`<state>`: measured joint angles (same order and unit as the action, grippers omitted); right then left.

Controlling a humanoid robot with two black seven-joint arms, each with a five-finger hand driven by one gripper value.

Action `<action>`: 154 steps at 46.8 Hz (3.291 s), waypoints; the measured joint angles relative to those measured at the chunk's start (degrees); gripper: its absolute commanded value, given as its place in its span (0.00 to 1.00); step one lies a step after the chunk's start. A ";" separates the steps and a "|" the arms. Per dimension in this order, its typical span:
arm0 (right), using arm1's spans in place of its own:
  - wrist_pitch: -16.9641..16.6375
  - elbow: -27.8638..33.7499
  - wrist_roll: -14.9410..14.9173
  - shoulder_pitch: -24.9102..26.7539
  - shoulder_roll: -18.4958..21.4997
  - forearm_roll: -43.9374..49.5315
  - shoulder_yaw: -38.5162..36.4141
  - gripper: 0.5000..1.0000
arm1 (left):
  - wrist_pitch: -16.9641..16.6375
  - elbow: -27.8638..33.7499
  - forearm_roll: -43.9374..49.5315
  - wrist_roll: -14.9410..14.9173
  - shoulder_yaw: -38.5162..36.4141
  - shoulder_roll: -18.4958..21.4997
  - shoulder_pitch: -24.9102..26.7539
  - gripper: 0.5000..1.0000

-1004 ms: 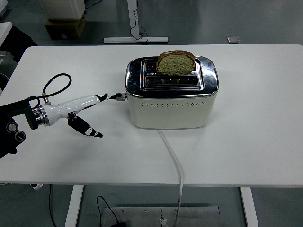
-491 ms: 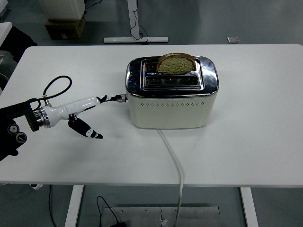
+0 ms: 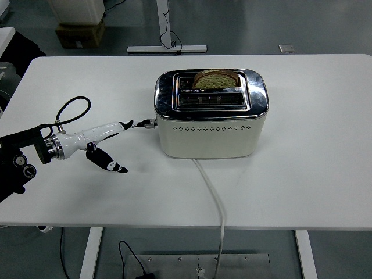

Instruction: Press down toaster

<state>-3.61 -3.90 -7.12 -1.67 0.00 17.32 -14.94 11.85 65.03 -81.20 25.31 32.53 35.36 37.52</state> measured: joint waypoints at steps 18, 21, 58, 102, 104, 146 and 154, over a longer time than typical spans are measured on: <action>0.00 -0.03 0.00 0.03 0.00 0.00 0.00 1.00 | -1.74 -0.88 0.04 0.01 -1.65 -0.37 0.00 1.00; 0.00 -0.04 -0.01 0.02 0.00 0.00 0.00 1.00 | -1.89 -0.88 0.08 0.01 -1.87 -0.37 0.00 1.00; 0.00 -0.02 0.00 0.03 0.00 0.00 0.00 1.00 | -2.08 -4.57 0.92 0.08 -3.08 -2.21 -0.06 1.00; 0.01 0.00 -0.03 0.00 0.00 0.00 0.00 1.00 | -1.48 -10.19 38.60 0.00 -3.08 -3.09 -0.61 1.00; 0.01 0.00 -0.02 0.01 0.00 0.00 0.00 1.00 | -1.48 -10.20 39.90 -0.01 -3.08 -3.09 -0.61 1.00; 0.00 -0.02 0.00 0.02 0.00 0.00 0.00 1.00 | -2.02 -12.08 60.59 0.00 -2.64 -2.93 -0.25 1.00; 0.00 -0.04 0.00 0.01 0.00 0.00 0.00 1.00 | -2.02 -12.48 63.87 0.00 -2.63 -3.00 -0.20 1.00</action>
<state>-3.61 -3.94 -7.12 -1.66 0.00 17.32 -14.94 9.83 52.55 -17.34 25.31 29.89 32.36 37.32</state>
